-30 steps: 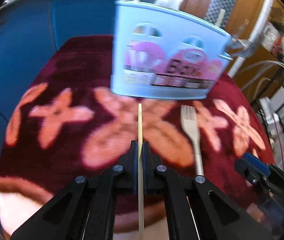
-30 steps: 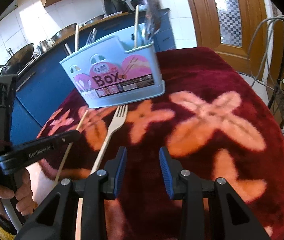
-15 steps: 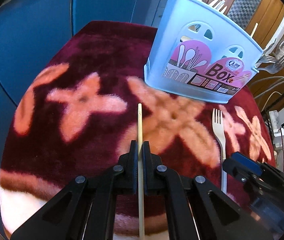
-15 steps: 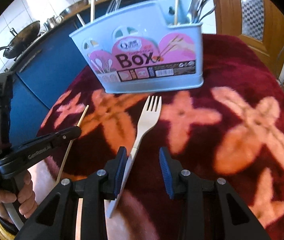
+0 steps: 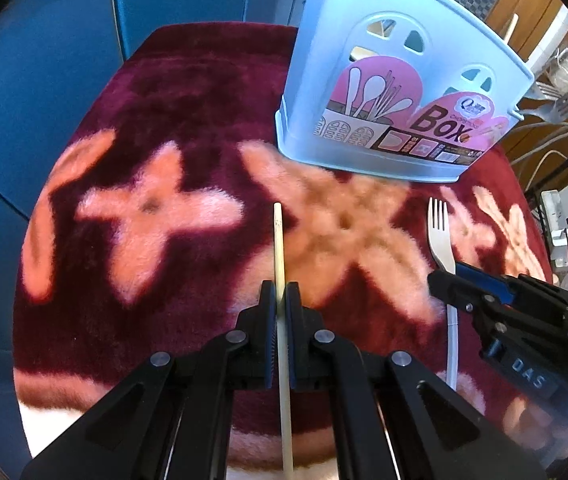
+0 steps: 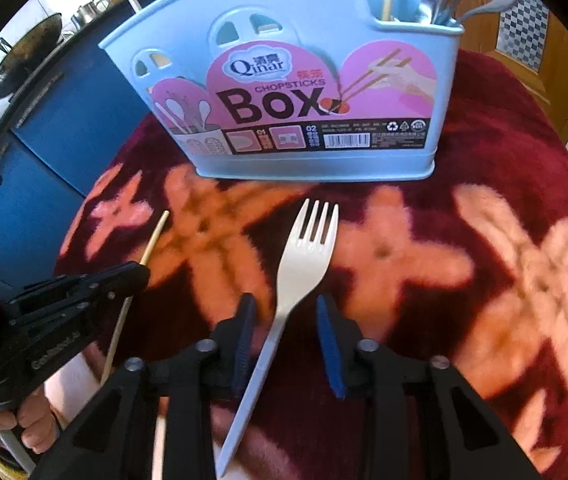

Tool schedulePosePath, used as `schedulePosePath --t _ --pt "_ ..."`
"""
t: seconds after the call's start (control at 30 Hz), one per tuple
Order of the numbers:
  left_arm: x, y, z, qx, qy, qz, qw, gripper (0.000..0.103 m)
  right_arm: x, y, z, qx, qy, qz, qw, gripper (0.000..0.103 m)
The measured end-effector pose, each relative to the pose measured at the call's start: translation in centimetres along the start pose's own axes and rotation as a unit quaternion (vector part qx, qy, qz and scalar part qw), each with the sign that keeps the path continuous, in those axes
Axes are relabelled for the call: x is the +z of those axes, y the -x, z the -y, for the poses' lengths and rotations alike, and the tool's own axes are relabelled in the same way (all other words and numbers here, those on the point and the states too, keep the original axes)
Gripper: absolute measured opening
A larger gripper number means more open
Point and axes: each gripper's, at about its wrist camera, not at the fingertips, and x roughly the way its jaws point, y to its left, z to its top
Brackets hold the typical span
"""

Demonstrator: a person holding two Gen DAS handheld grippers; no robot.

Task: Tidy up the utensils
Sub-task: 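Close the left tool on the wooden chopstick while the right tool grasps the white plastic fork, then carry the chopstick with the left tool into the holder while the right tool lowers the fork in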

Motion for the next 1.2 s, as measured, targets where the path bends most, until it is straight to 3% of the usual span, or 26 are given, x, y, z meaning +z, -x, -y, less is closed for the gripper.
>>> schedulePosePath --t 0.1,0.2,0.43,0.8,1.2 --pt "0.0 0.3 -0.5 -0.014 0.009 0.007 0.9998 0.003 0.1 0.2 0.4 0.005 -0.001 -0.002 1.0 0.014" --pt "-0.4 1.1 -0.9 -0.04 0.022 0.017 0.9988 0.002 -0.3 0.9 1.0 0.022 -0.01 0.011 1.0 0.014" --pt "-0.8 4.7 0.1 -0.069 0.021 0.082 0.994 0.002 -2.4 5.3 1.7 0.049 -0.015 0.089 0.995 0.013" --pt "1.8 11.2 2.6 -0.079 -0.011 0.205 0.9754 0.002 -1.4 13.3 1.5 0.041 0.011 0.249 0.968 0.012" --pt "8.4 14.7 4.3 -0.086 -0.009 0.299 0.9502 0.002 2.9 17.2 1.1 0.023 0.014 0.318 0.948 0.012"
